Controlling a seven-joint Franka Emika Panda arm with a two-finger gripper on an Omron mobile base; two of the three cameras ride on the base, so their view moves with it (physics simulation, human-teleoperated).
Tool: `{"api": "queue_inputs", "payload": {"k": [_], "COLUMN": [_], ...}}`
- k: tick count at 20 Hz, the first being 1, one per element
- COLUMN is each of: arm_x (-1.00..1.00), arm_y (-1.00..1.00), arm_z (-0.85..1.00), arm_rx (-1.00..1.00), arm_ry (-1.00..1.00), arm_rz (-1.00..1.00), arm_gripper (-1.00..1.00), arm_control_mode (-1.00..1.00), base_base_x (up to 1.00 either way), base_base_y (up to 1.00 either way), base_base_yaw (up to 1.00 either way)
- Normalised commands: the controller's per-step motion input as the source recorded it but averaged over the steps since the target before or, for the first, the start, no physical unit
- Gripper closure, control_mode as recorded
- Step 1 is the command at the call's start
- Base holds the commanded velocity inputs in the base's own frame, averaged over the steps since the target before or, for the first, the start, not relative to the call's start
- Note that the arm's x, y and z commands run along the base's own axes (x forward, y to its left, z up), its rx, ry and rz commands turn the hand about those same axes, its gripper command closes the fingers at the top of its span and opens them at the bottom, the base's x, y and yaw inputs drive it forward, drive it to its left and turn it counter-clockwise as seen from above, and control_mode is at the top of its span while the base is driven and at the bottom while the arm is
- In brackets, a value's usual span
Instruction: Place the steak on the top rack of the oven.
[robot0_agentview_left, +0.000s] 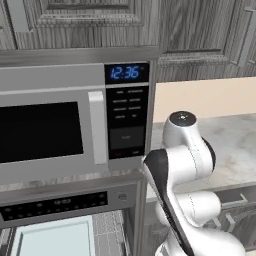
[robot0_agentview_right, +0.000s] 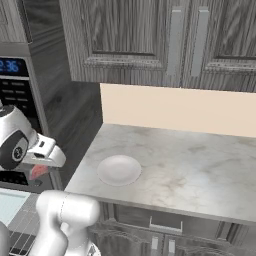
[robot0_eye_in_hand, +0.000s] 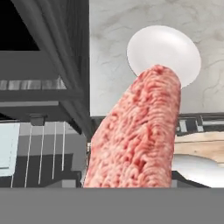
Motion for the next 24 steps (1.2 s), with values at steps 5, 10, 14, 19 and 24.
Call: {"api": "queue_inputs", "payload": {"k": [5,10,14,19,24], "arm_x": [-0.92,-0.64,-0.37,-0.07,0.24], "arm_y": [1.0,1.0,1.0,1.0,1.0], "arm_z": [0.0,-0.12,-0.31,-0.47,-0.72], "arm_rx": [-0.01,0.0,0.0,-0.04,-0.13], "arm_ry": [-0.08,-0.05,-0.04,-0.07,0.0], "arm_rz": [0.03,0.02,0.01,0.01,0.0], "arm_gripper": [1.0,1.0,1.0,1.0,1.0], "arm_control_mode": [-1.0,-1.0,-1.0,-1.0,-1.0], "base_base_x": [0.0,0.0,0.0,0.0,0.0], "base_base_y": [0.0,0.0,0.0,0.0,0.0], "base_base_yaw": [0.0,0.0,0.0,0.0,0.0]}}
